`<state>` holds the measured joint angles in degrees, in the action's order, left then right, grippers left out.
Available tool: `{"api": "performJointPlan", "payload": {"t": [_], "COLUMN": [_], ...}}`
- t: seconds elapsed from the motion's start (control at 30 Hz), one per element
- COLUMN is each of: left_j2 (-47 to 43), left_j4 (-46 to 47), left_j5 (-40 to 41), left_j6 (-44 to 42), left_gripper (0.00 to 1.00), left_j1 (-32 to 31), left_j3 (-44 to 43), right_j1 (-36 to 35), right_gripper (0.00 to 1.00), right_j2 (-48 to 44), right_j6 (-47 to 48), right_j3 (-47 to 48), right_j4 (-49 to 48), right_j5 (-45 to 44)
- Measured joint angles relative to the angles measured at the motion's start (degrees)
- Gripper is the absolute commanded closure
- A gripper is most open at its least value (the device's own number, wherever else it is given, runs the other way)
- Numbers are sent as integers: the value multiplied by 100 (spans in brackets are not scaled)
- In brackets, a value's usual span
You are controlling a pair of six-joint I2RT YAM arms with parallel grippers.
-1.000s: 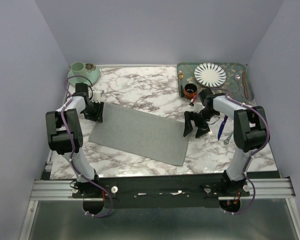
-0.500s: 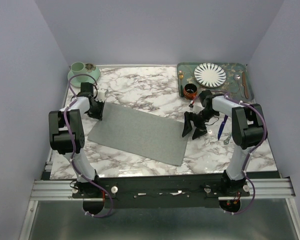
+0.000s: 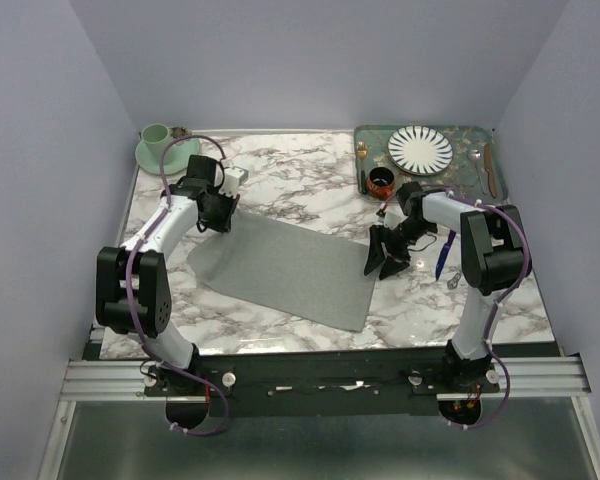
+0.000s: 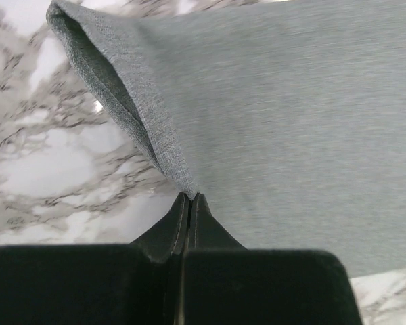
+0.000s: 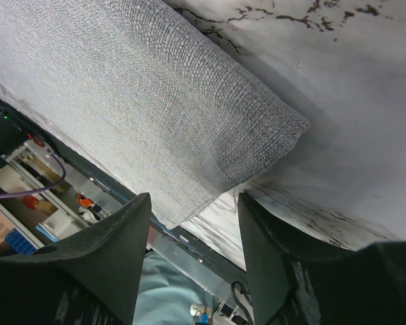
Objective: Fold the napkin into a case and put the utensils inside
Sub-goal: Pick up the rectangle-folded napkin at the center of the board, then fold the rectangle-folded napkin at the center of the board.
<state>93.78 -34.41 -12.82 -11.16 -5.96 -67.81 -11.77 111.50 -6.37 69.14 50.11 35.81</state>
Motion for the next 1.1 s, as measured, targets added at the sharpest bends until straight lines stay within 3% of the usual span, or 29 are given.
{"api": "performJointPlan", "payload": {"t": [0.37,0.67,1.1], "left_j2": [-256,822,1606], "left_j4": [-142,459,1738], "left_j5": [-564,-1423,-1998], "left_j6": [920,2179,3866], "left_gripper": [100,100,100], "left_j1": [-1655,-2966,-3383], "left_j3": [0,-240,-562], "right_j1": [0,0,0], "right_gripper": [39,40,45], "right_j2": [37,79,173], "right_j6": [-35,-72,-107], "right_j3": [0,0,-2], "right_j4": [-50,-90,-118], "right_j5": [103,190,308]}}
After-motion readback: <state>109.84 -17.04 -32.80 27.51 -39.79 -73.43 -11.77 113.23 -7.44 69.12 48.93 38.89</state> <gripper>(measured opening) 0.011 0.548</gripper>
